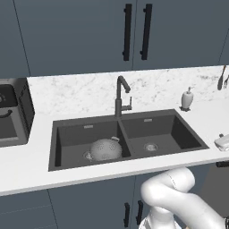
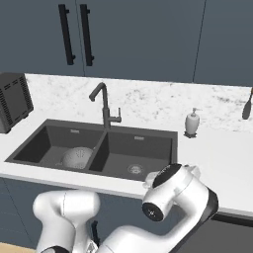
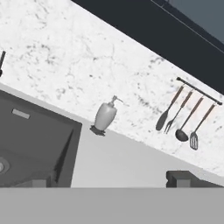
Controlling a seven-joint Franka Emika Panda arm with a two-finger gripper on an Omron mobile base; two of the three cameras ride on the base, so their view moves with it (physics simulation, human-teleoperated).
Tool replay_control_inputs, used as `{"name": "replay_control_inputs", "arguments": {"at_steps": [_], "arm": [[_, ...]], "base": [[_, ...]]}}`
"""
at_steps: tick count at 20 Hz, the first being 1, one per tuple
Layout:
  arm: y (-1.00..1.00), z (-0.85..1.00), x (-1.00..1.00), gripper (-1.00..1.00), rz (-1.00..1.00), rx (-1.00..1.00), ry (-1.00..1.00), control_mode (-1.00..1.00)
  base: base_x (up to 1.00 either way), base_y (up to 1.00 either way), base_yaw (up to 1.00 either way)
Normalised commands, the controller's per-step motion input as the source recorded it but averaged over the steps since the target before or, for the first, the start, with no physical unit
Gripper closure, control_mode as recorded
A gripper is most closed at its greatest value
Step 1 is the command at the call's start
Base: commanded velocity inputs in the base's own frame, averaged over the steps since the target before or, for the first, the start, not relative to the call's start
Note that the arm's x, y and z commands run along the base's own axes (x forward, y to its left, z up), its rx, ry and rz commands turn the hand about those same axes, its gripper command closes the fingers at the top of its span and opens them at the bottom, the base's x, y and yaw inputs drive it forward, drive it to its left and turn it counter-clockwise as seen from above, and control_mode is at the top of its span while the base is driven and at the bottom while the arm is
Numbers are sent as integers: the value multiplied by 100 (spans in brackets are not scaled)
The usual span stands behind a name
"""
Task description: Put the colander in the sink, put the tangerine in the colander, and turn on the sink faucet and pour water over the colander.
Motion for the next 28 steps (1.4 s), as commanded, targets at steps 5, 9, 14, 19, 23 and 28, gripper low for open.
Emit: {"name": "replay_control_inputs", "arguments": {"at_steps": [5,9,14,19,23,28], "arm": [[-49,-7,-12,-100,3,37,7,-100],[-15,-18,0,-100,9,25,18,-100],[-12,-12,3,-100,13,15,34,-100],[-36,-1,2,-100,12,25,28,-100],[-60,0,1,-100,13,45,21,-100],[-68,9,13,-100,9,49,21,-100]], "base": [[0,0,0],[0,0,0],[0,0,0],[0,0,0],[0,0,0],[0,0,0]]}}
